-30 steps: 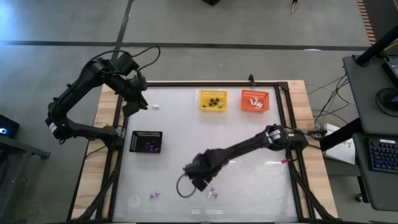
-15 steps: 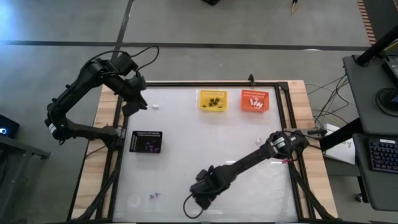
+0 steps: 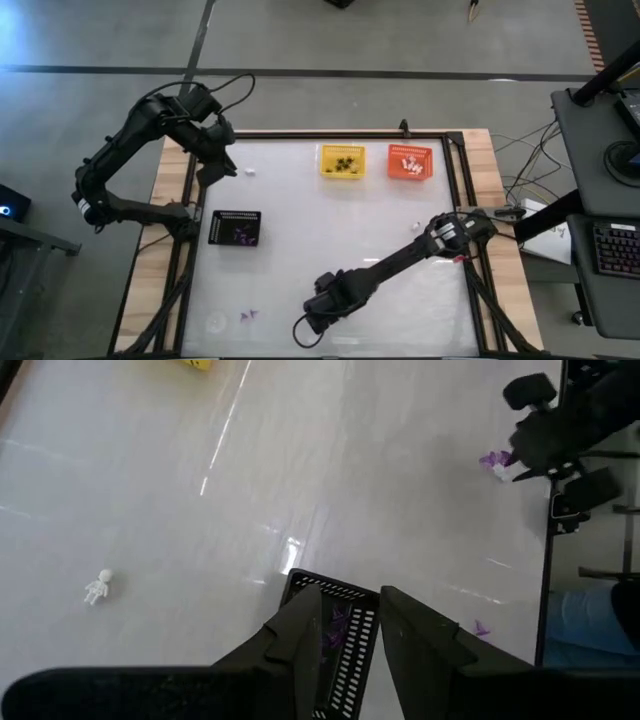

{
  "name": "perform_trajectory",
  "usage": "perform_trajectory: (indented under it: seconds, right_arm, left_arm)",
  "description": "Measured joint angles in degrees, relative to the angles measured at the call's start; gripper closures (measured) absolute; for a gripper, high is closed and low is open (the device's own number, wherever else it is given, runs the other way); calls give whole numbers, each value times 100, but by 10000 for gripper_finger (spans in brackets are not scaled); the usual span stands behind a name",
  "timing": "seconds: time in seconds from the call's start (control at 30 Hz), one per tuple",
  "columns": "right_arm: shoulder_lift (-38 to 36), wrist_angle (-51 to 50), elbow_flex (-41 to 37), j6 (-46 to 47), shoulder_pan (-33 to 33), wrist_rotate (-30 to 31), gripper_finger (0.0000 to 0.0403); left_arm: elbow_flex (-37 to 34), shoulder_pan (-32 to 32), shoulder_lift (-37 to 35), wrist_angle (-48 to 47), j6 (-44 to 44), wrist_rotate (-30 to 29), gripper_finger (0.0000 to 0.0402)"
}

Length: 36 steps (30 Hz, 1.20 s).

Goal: Sort Halloween decoration
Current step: Put the white skeleton toy into the orange bin

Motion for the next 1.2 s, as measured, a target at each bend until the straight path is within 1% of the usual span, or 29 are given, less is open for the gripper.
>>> perform_trajectory:
  seconds: [0.1, 0.2, 0.33, 0.5, 0.67, 0.77, 0.9, 1.1, 1.2]
  right_arm:
    - [121, -18, -11, 40, 0, 21, 298]
    - [118, -164, -11, 182, 0, 152, 298]
    - [118, -365, -17, 195, 0, 144, 298]
    - [118, -156, -88, 237, 13, 106, 298]
    - [115, -91, -132, 253, 22, -258, 298]
    - [109, -71, -195, 290, 50, -302, 300]
    - [96, -1, -294, 238, 63, -306, 322]
    - [85, 65, -391, 81, 72, -325, 385]
    - [85, 60, -359, -7, 74, -321, 392]
  left_arm:
    - [0, 0, -11, -10, 0, 1, 314]
    - [0, 0, -33, -16, 0, 1, 314]
    - [0, 0, -57, -16, 0, 3, 314]
    - [0, 2, -75, -16, 0, 3, 314]
    - [0, 0, -77, -16, 0, 3, 314]
    - [0, 0, -77, -16, 0, 3, 314]
    - [0, 1, -83, -15, 2, 3, 314]
    - [0, 0, -116, -14, 22, 3, 314]
    - [0, 2, -147, -14, 24, 2, 314]
